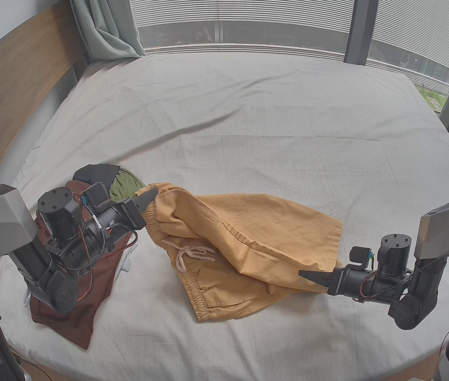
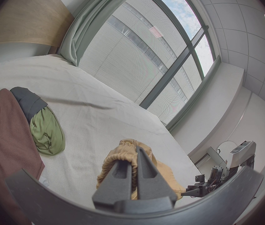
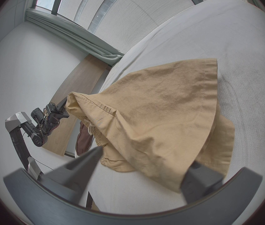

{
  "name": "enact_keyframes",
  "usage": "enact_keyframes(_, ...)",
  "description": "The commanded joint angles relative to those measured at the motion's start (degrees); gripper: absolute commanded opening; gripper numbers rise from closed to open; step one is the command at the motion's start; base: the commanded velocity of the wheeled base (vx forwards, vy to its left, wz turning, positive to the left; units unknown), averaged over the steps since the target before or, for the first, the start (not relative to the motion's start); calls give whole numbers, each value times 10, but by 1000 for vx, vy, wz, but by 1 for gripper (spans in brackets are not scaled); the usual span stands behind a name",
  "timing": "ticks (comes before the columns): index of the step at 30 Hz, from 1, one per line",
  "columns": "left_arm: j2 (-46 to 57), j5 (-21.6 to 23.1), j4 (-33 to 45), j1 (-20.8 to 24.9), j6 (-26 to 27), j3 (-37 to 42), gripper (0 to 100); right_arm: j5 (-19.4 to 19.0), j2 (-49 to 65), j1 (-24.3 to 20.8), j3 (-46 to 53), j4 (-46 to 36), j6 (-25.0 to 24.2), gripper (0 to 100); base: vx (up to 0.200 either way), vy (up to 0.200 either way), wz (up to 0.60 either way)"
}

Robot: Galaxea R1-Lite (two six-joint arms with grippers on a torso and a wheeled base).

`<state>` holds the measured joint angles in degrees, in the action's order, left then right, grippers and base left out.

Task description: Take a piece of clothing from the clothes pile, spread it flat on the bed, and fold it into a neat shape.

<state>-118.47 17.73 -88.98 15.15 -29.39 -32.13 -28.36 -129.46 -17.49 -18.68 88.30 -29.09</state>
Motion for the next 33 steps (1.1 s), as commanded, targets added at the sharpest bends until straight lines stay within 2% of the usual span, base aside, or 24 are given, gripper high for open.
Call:
enact_keyframes(1, -1, 0, -1, -1, -1, 0, 0, 0, -5, 3, 0, 0, 0, 0, 0, 0, 0)
enact_keyframes(9, -8, -1, -1, -4, 0, -2, 0, -5, 56, 32, -3, -1, 0, 0, 0, 0, 0)
enact_keyframes(15, -17, -1, -1, -3, 0, -1, 0, -61, 59, 55, -30, 1, -32, 0, 0, 0, 0)
enact_keyframes(25, -18, -1, -1, -3, 0, -1, 0, -76, 47, 47, -41, 0, -55, 0, 0, 0, 0)
enact_keyframes(26, -18, -1, -1, -3, 0, -1, 0, -78, 47, 45, -39, 0, -55, 100, 0, 0, 0)
enact_keyframes(33, -16, -1, -1, -2, 0, -2, 0, -78, 16, 18, -41, 1, -53, 100, 0, 0, 0)
